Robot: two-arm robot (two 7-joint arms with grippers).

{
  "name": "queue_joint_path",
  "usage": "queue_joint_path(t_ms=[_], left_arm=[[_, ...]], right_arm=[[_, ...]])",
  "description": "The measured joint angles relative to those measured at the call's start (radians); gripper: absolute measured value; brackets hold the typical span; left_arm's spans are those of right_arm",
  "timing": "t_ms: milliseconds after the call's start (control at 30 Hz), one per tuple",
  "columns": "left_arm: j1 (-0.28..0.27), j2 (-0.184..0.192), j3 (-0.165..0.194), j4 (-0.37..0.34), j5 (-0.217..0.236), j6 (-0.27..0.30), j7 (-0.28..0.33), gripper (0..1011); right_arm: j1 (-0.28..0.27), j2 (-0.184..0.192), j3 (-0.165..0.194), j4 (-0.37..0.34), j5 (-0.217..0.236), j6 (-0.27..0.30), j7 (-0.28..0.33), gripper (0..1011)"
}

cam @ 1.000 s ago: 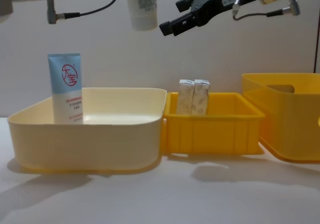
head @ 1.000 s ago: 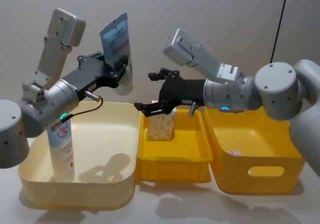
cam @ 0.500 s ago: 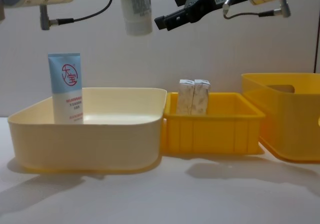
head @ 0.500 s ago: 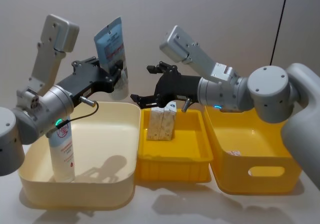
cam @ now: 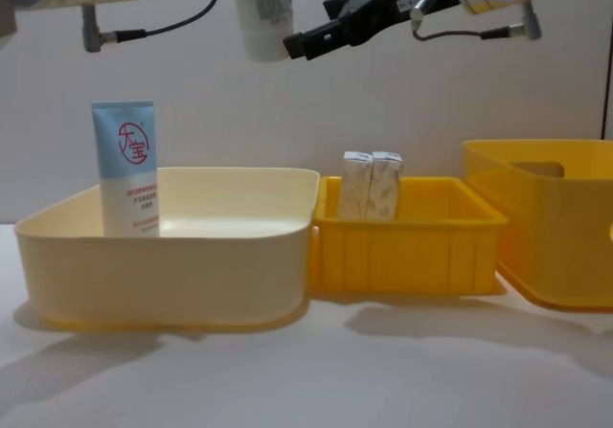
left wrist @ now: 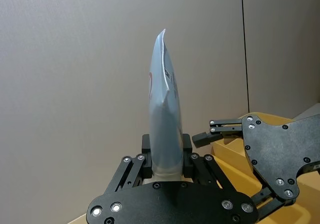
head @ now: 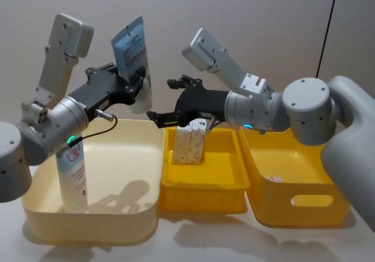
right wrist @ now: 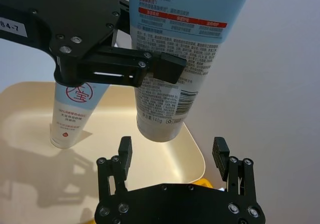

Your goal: Bimanual collaborative sorting of washing and personal care products

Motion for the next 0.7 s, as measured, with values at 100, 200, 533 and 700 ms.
queue_joint_path(t_ms=[100, 200, 533, 700], left_arm=[[-0.003, -0.001, 0.001, 0.004, 0.001, -0.002, 0.0, 318], [-0.007, -0.005, 0.002, 0.009, 0.001, -0.005, -0.001, 318], [-0.012, -0.01, 0.005, 0.017, 0.001, -0.006, -0.003, 318], [-0.012, -0.011, 0.006, 0.018, 0.0, -0.006, -0.004, 318]], right_arm=[[-0.001, -0.008, 0.005, 0.004, 0.009, 0.001, -0.008, 1001], [-0.006, -0.016, 0.01, 0.007, 0.016, 0.001, -0.021, 1001], [-0.017, -0.042, 0.024, 0.023, 0.032, -0.008, -0.06, 1001], [-0.019, -0.054, 0.029, 0.035, 0.036, -0.011, -0.071, 1001]])
